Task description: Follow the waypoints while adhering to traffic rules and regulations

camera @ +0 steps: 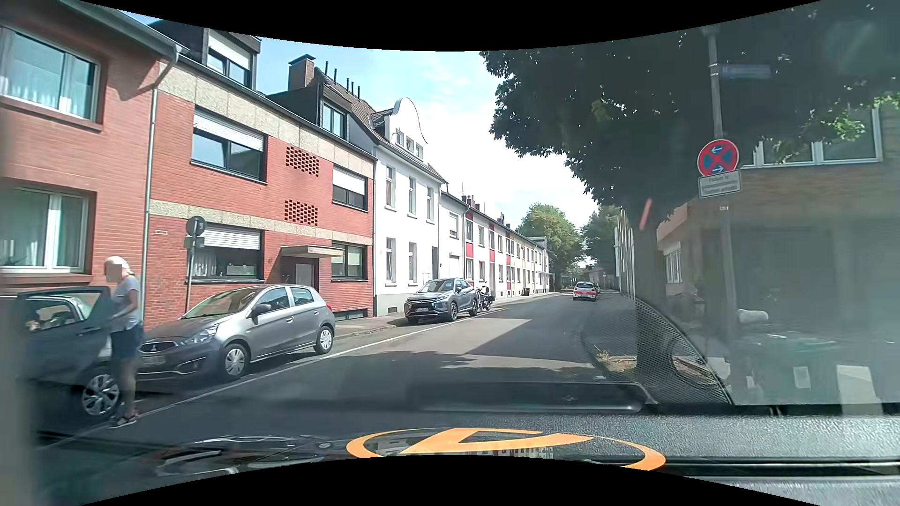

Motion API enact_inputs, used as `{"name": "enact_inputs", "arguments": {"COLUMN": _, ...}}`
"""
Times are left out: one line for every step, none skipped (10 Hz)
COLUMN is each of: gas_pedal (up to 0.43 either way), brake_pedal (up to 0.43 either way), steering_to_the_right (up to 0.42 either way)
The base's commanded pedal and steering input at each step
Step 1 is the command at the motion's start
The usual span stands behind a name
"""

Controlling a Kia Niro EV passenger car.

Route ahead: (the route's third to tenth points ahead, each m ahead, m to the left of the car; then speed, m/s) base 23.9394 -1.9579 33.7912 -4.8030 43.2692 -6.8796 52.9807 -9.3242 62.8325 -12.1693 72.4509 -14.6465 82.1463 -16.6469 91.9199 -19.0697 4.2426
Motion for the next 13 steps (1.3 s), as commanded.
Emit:
{"name": "enact_inputs", "arguments": {"gas_pedal": 0.020, "brake_pedal": 0.000, "steering_to_the_right": 0.084}}
{"name": "enact_inputs", "arguments": {"gas_pedal": 0.020, "brake_pedal": 0.000, "steering_to_the_right": 0.079}}
{"name": "enact_inputs", "arguments": {"gas_pedal": 0.020, "brake_pedal": 0.000, "steering_to_the_right": 0.060}}
{"name": "enact_inputs", "arguments": {"gas_pedal": 0.020, "brake_pedal": 0.000, "steering_to_the_right": 0.043}}
{"name": "enact_inputs", "arguments": {"gas_pedal": 0.020, "brake_pedal": 0.000, "steering_to_the_right": 0.035}}
{"name": "enact_inputs", "arguments": {"gas_pedal": 0.020, "brake_pedal": 0.000, "steering_to_the_right": 0.027}}
{"name": "enact_inputs", "arguments": {"gas_pedal": 0.020, "brake_pedal": 0.000, "steering_to_the_right": 0.026}}
{"name": "enact_inputs", "arguments": {"gas_pedal": 0.020, "brake_pedal": 0.000, "steering_to_the_right": 0.026}}
{"name": "enact_inputs", "arguments": {"gas_pedal": 0.020, "brake_pedal": 0.000, "steering_to_the_right": 0.025}}
{"name": "enact_inputs", "arguments": {"gas_pedal": 0.020, "brake_pedal": 0.000, "steering_to_the_right": 0.024}}
{"name": "enact_inputs", "arguments": {"gas_pedal": 0.020, "brake_pedal": 0.000, "steering_to_the_right": 0.025}}
{"name": "enact_inputs", "arguments": {"gas_pedal": 0.028, "brake_pedal": 0.000, "steering_to_the_right": 0.029}}
{"name": "enact_inputs", "arguments": {"gas_pedal": 0.028, "brake_pedal": 0.000, "steering_to_the_right": 0.036}}
